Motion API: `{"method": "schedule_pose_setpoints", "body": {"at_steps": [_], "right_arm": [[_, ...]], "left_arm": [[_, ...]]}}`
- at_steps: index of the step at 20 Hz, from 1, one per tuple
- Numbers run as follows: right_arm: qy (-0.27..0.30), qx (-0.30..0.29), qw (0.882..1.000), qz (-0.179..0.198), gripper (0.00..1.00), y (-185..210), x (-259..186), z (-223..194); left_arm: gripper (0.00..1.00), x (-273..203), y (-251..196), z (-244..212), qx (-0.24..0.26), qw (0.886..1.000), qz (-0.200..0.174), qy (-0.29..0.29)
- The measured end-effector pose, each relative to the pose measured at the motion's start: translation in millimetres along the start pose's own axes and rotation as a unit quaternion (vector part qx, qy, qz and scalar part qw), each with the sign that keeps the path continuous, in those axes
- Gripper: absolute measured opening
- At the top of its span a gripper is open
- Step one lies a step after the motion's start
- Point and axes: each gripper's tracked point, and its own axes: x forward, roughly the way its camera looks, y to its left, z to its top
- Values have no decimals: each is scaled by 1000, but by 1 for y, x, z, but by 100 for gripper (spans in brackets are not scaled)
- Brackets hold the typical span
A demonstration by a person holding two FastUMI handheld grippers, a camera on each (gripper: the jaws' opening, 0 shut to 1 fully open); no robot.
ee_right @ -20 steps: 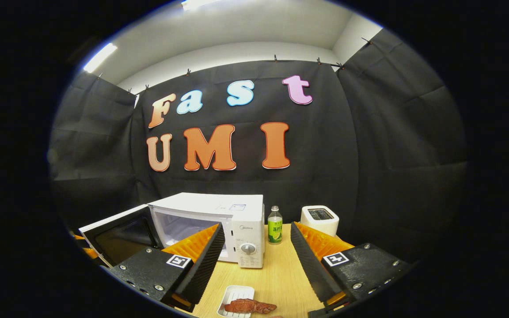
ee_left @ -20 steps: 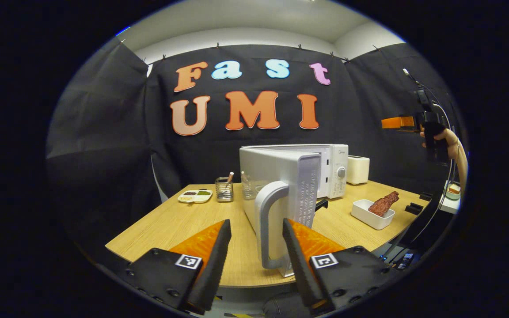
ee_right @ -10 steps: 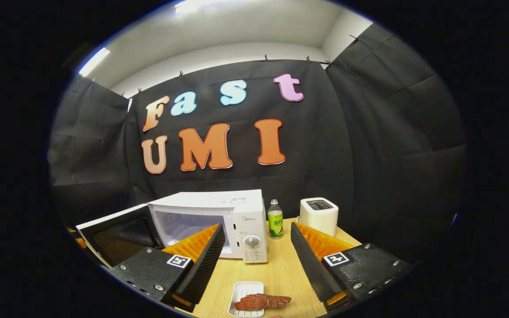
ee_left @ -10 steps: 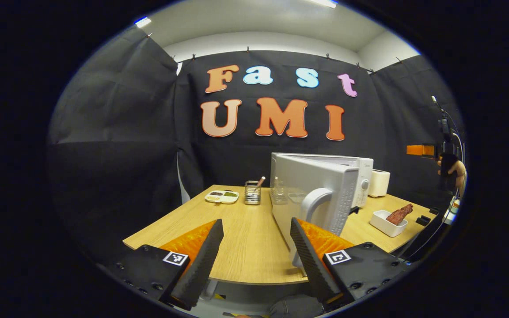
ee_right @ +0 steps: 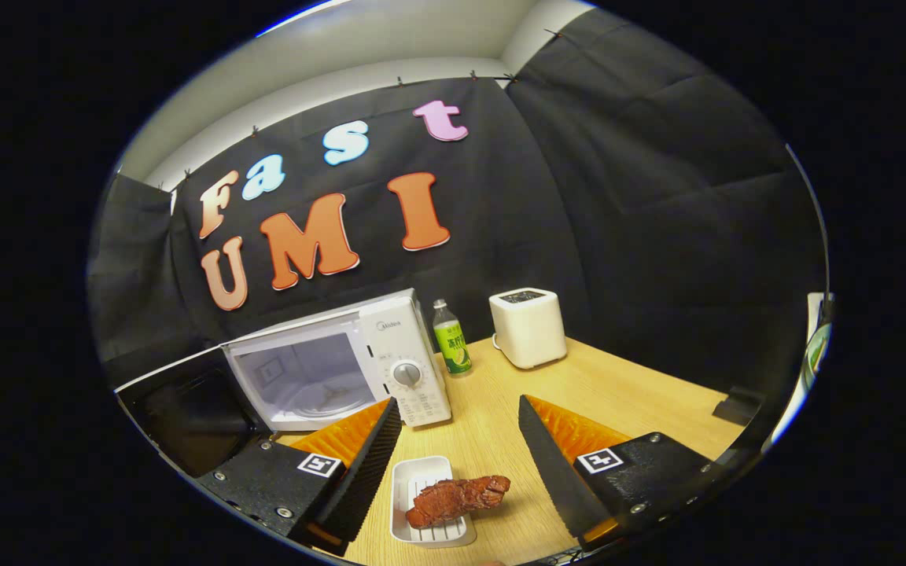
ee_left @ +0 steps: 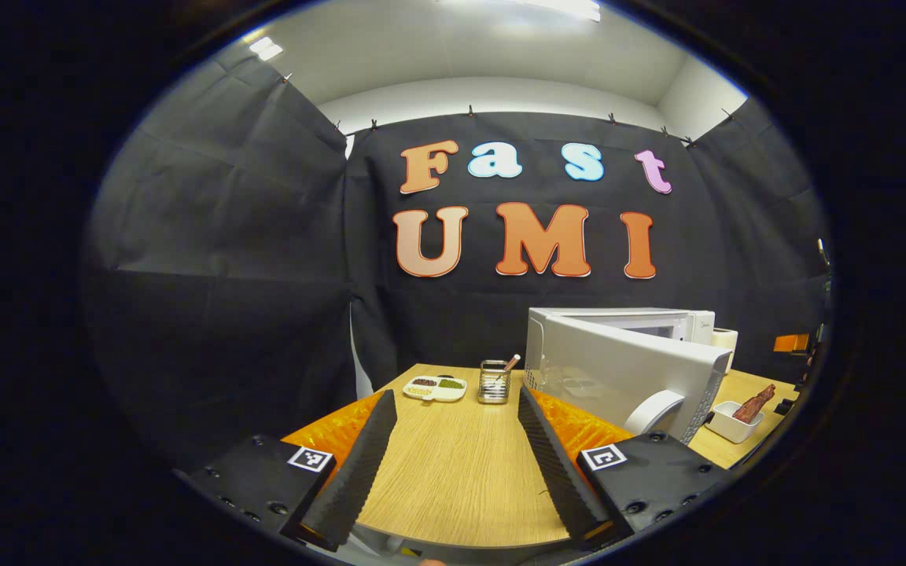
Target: Open the microwave oven with the left hand, put the food in, and close the microwave oven.
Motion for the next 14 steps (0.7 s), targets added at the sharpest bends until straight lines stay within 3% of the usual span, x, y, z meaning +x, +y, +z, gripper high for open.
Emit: {"method": "schedule_pose_setpoints", "body": {"at_steps": [4, 7, 9, 13, 14], "right_arm": [[34, 68, 997, -34, 95, -18, 4, -43], [64, 135, 988, -48, 95, -21, 6, -65], [65, 175, 981, -44, 89, -17, 6, -68], [73, 204, 975, -45, 58, -11, 7, -78], [60, 219, 973, -41, 43, -11, 7, -71]], "left_arm": [[96, 7, 7, -10, 5, 1000, 6, 16], [97, 11, 0, -9, -8, 1000, -4, 16], [99, 12, -1, -16, -11, 1000, -9, 21], [99, 14, 5, -22, -24, 999, -5, 31], [96, 13, 3, -22, -26, 999, -7, 29]]}}
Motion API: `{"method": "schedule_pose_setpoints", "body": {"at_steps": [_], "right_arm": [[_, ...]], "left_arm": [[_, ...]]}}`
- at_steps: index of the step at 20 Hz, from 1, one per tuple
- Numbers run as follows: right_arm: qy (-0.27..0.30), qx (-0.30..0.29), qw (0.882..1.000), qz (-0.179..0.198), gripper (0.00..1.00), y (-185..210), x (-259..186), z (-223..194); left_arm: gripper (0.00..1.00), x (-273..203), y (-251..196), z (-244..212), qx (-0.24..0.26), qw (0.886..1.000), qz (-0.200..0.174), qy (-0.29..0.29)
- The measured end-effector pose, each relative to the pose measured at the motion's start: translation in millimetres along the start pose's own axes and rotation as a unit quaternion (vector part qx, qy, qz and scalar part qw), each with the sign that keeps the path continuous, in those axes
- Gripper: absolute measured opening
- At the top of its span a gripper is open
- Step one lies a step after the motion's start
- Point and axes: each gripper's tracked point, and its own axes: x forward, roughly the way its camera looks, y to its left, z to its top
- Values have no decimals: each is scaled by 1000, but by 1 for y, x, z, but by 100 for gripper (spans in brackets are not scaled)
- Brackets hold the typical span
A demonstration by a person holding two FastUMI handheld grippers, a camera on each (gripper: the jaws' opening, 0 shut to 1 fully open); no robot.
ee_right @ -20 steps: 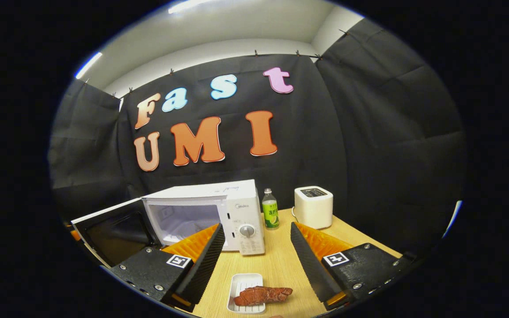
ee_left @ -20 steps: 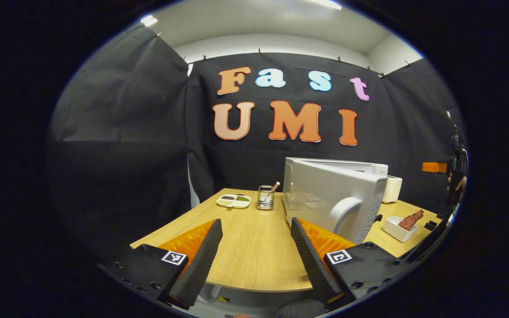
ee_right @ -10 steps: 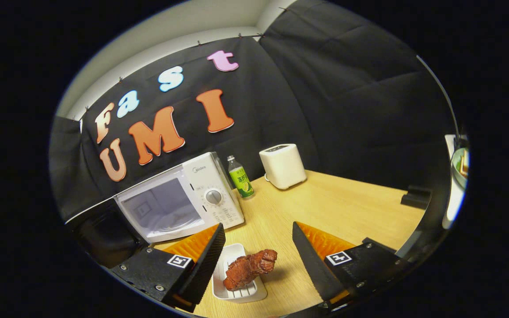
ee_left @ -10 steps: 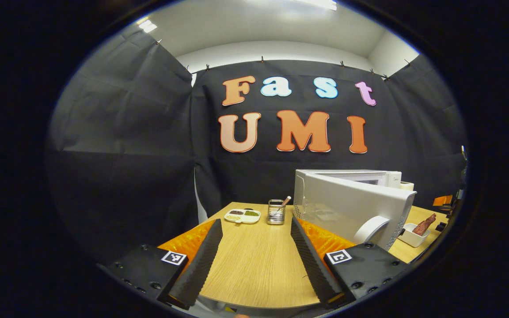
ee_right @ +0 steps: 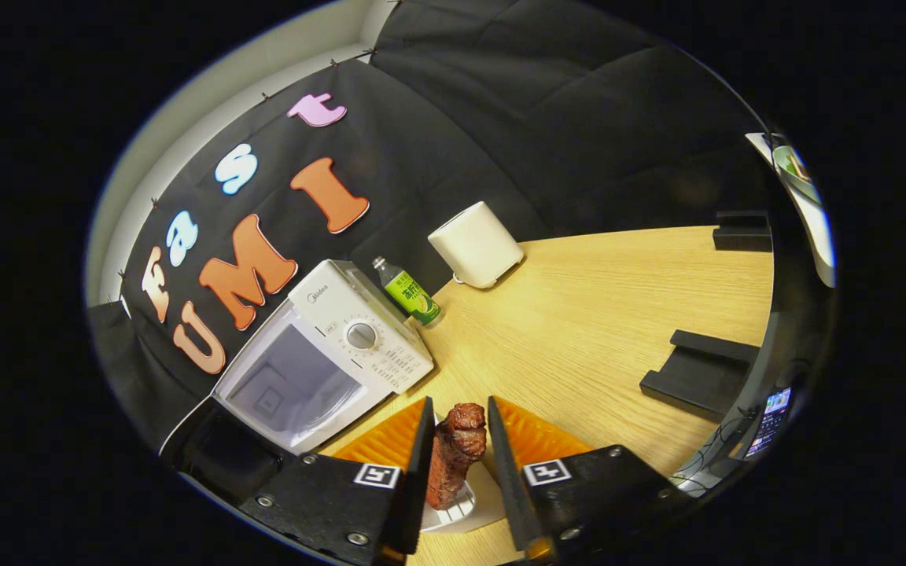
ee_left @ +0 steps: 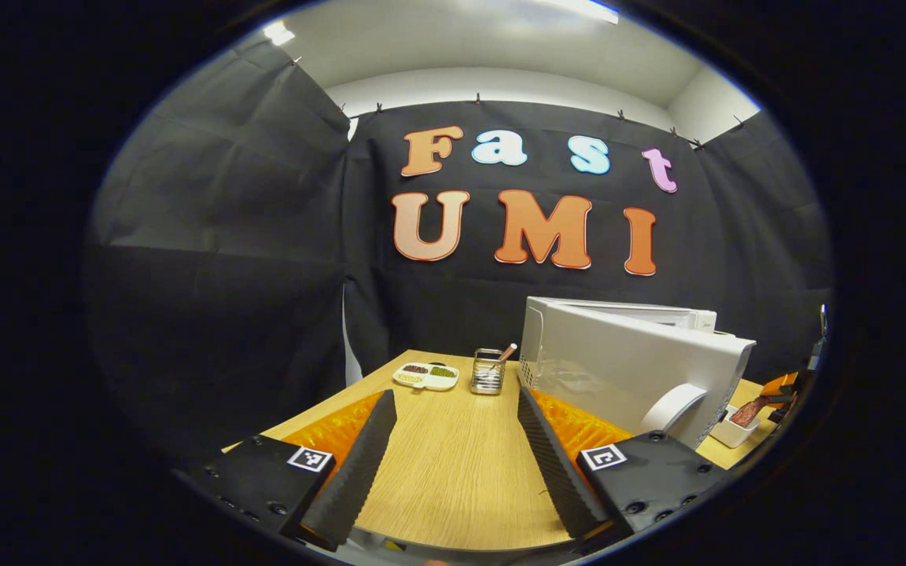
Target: Open the microwave oven with the left hand, put the food in, and close the microwave oven.
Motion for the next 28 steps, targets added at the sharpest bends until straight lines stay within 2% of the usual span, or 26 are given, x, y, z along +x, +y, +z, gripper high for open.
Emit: {"method": "schedule_pose_setpoints", "body": {"at_steps": [1, 2, 3, 6, 14, 15, 17, 21, 22, 23, 24, 26, 27, 28], "right_arm": [[-6, 21, 1000, 8, 27, 7, 0, 6], [-9, 31, 999, 4, 20, 10, -3, 10], [-13, 23, 1000, -1, 15, 12, -1, 13], [-30, 0, 1000, 7, 6, 33, -4, 25], [-47, -12, 995, 84, 5, 131, 1, 46], [-48, -10, 994, 96, 5, 146, 4, 47], [-50, -8, 992, 120, 5, 180, 9, 45], [-44, -3, 986, 158, 5, 237, 25, 29], [-41, 4, 985, 165, 5, 247, 30, 24], [-37, 11, 985, 170, 5, 256, 37, 18], [-35, 20, 985, 170, 5, 262, 44, 13], [-34, 37, 985, 167, 5, 272, 60, 1], [-32, 45, 985, 164, 5, 276, 69, -5], [-29, 50, 986, 159, 5, 280, 79, -12]], "left_arm": [[96, 2, -1, 1, -1, 1000, -1, -1], [96, 2, 0, -1, -1, 1000, 0, -1], [99, 3, 0, -1, -1, 1000, 2, 0], [99, 1, 5, 0, 0, 1000, 12, 0], [99, -4, 19, 4, 9, 1000, 28, -1], [96, -4, 21, 5, 11, 999, 30, -2], [99, -4, 25, 3, 12, 999, 35, 0], [96, -3, 24, -1, 4, 999, 34, 6], [99, -5, 26, -2, 5, 999, 34, 8], [96, -4, 28, -3, 5, 999, 35, 8], [100, -4, 30, -3, 3, 999, 37, 8], [96, -2, 35, -2, 0, 999, 43, 8], [99, 0, 38, 2, 0, 999, 45, 4], [96, 0, 39, 3, 0, 999, 46, 1]]}}
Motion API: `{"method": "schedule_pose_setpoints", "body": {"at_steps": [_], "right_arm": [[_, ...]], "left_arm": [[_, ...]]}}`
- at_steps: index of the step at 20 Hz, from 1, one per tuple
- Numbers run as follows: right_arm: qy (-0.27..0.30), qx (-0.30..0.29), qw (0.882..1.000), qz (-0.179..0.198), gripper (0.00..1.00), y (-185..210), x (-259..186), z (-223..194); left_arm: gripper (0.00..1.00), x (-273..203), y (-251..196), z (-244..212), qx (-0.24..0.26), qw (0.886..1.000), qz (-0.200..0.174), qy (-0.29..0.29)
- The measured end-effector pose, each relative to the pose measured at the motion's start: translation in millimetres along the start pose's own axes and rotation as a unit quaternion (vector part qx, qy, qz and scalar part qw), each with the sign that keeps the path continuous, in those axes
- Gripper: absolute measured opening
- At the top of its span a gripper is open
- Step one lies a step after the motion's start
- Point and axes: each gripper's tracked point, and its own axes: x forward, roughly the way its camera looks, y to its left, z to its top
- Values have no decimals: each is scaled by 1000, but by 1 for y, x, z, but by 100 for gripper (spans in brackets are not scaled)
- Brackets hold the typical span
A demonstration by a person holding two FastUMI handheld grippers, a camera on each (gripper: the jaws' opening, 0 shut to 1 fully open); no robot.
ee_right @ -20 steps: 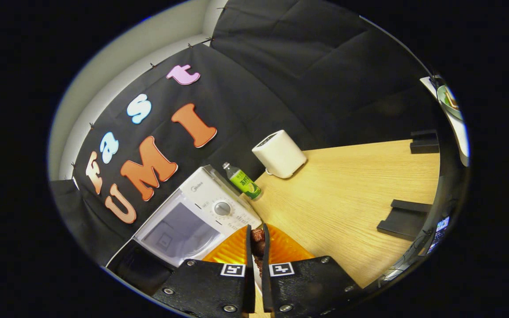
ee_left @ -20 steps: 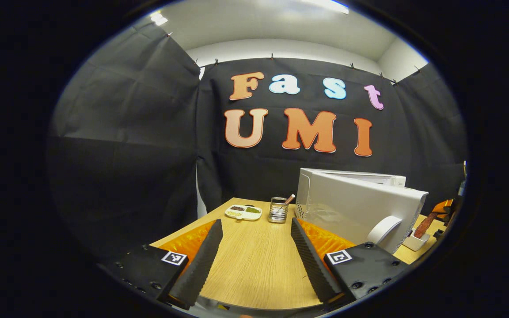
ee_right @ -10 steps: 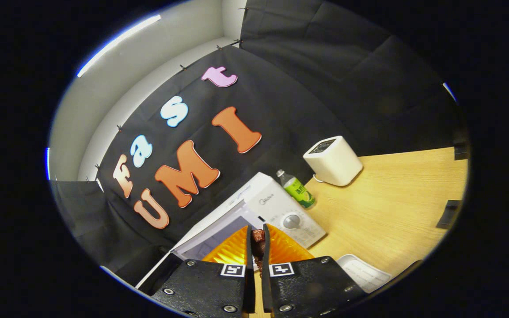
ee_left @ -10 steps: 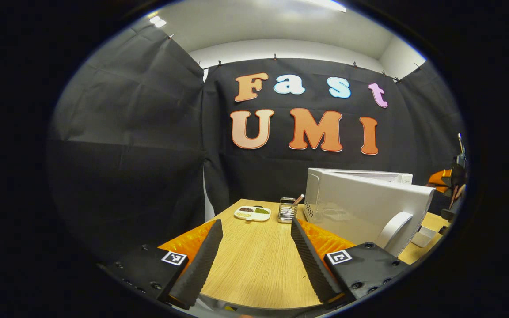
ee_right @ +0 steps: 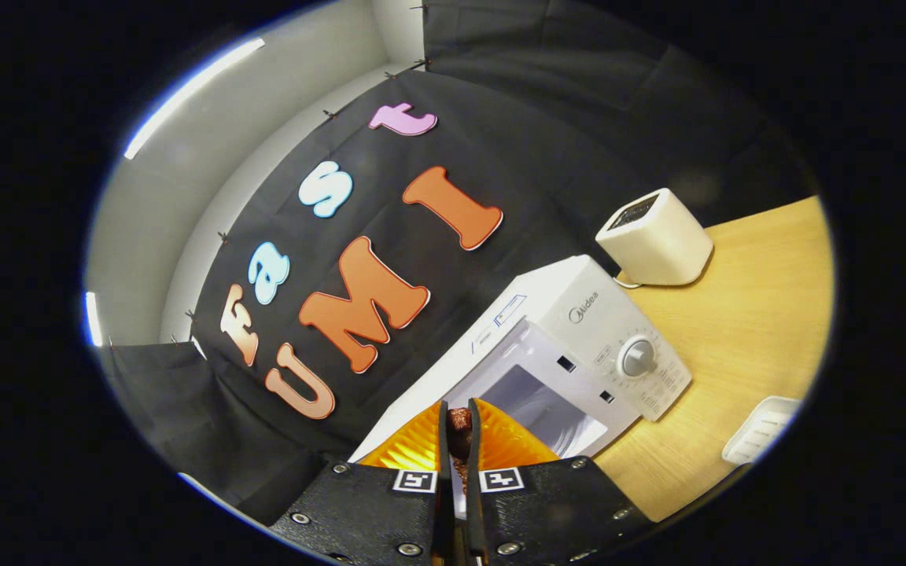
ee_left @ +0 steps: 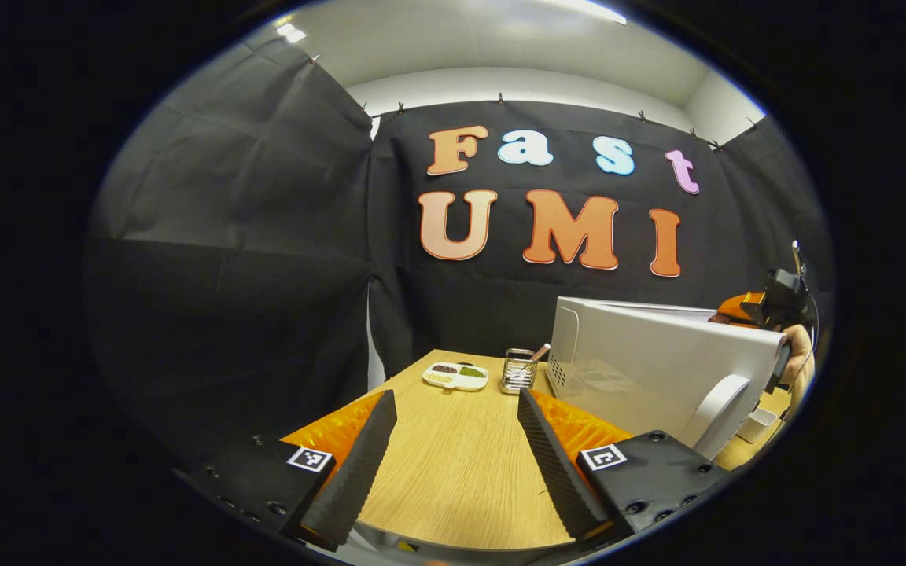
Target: Open the microwave oven with the left hand, put the food in, and close the microwave oven.
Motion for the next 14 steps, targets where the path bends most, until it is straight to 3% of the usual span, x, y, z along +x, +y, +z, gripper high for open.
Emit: {"method": "schedule_pose_setpoints", "body": {"at_steps": [7, 11, 14], "right_arm": [[-27, 20, 999, -8, 5, 2, 68, -41], [-63, -10, 998, -13, 5, -1, 71, -50], [-68, 20, 997, -6, 6, 1, 71, -50]], "left_arm": [[99, 12, 19, -9, 3, 1000, 13, 19], [96, 17, 31, -19, 0, 999, 27, 30], [96, 21, 33, -28, -4, 999, 28, 40]]}}
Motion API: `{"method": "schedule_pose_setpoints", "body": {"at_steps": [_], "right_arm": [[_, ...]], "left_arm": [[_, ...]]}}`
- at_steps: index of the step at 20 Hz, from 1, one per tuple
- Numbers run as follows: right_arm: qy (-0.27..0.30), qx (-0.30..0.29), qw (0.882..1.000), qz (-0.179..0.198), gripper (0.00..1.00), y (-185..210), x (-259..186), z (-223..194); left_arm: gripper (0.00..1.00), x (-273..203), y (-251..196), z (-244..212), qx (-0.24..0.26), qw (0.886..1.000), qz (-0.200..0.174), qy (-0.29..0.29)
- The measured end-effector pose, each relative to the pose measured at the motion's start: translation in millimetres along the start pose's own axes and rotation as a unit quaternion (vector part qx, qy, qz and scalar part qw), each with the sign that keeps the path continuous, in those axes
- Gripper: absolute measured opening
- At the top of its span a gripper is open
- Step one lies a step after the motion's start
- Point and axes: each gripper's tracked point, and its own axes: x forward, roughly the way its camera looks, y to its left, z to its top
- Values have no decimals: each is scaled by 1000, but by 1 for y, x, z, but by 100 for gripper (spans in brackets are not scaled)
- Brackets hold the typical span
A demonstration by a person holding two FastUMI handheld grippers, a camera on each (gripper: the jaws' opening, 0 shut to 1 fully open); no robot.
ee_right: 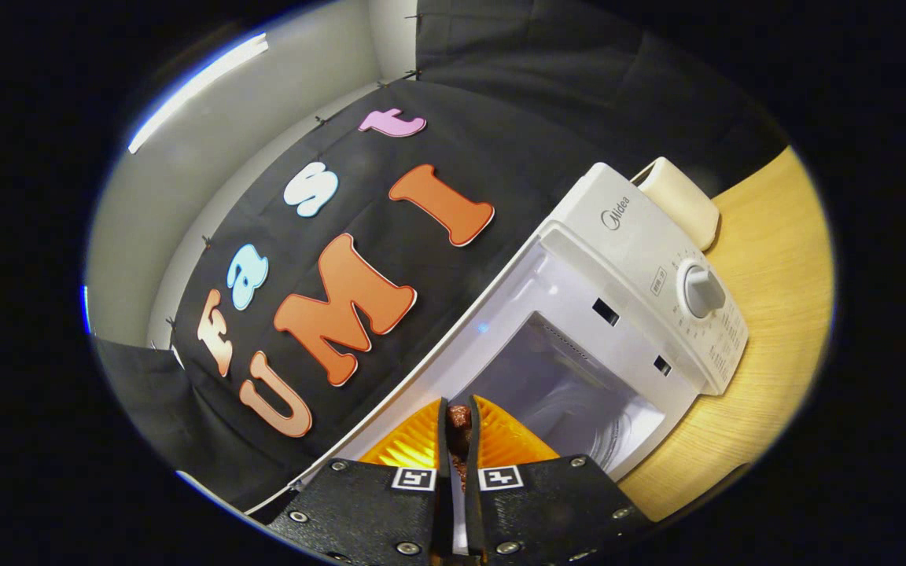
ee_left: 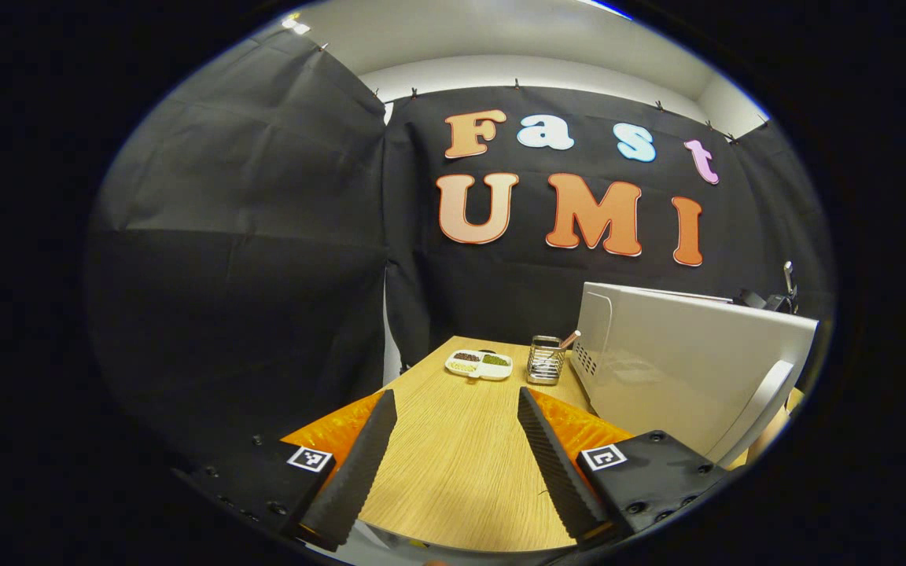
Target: Open the microwave oven with the left hand, put the food in, and close the microwave oven.
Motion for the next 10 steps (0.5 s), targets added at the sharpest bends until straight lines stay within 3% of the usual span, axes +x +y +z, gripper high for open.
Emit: {"method": "schedule_pose_setpoints", "body": {"at_steps": [6, 10], "right_arm": [[4, 1, 1000, 6, 5, 3, -1, -17], [24, 38, 999, -7, 5, -5, 12, -36]], "left_arm": [[100, 5, 2, -7, -3, 1000, 3, 7], [100, 10, 2, -15, -6, 1000, 6, 17]]}}
